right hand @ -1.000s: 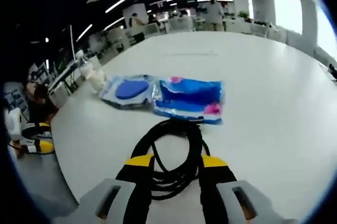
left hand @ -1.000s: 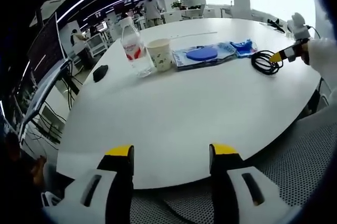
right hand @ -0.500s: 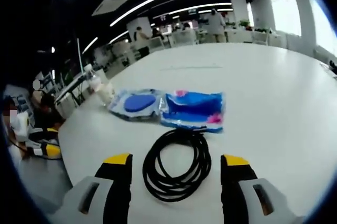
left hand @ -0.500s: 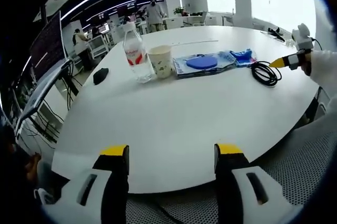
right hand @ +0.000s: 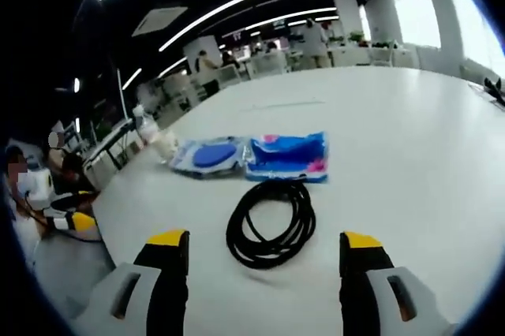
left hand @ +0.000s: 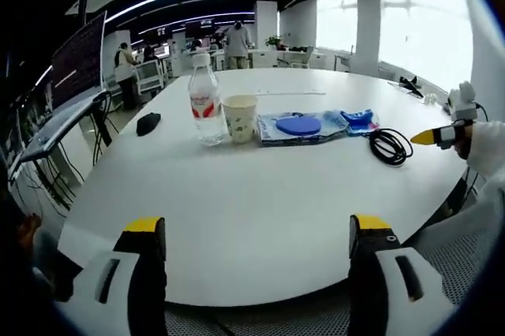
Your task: Arrange the tabletop items into an orderly group along one side of the table until the central work area is clear of visible clutter.
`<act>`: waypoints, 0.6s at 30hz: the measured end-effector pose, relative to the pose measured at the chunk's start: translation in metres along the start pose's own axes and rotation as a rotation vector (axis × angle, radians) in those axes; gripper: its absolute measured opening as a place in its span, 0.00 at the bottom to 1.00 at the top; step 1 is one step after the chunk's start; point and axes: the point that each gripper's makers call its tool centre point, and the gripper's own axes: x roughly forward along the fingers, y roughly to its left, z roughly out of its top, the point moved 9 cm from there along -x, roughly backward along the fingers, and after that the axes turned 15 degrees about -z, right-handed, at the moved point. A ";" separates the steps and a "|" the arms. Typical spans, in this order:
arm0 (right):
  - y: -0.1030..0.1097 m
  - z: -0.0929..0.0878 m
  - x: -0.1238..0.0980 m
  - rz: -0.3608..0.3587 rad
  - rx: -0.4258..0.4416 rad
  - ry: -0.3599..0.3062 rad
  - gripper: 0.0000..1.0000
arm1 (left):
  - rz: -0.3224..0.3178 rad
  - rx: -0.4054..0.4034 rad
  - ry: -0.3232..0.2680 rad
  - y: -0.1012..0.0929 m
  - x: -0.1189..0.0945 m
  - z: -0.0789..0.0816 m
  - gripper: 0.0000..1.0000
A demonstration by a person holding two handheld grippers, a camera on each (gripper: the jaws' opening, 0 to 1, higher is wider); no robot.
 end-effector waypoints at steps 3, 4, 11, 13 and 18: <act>0.002 -0.004 -0.006 0.012 0.008 0.002 0.83 | -0.004 -0.014 -0.032 0.001 -0.001 0.002 1.00; 0.003 -0.006 -0.008 0.012 0.006 0.004 0.82 | -0.009 -0.021 -0.036 0.001 -0.001 0.001 1.00; 0.007 -0.020 -0.019 0.034 -0.011 0.025 0.82 | -0.017 -0.016 -0.050 0.000 -0.001 0.003 1.00; 0.008 -0.023 -0.022 0.041 -0.016 0.028 0.82 | -0.016 -0.014 -0.055 0.000 -0.001 0.003 1.00; 0.007 -0.028 -0.028 0.036 -0.011 0.038 0.81 | -0.013 -0.004 -0.057 0.000 -0.001 0.004 1.00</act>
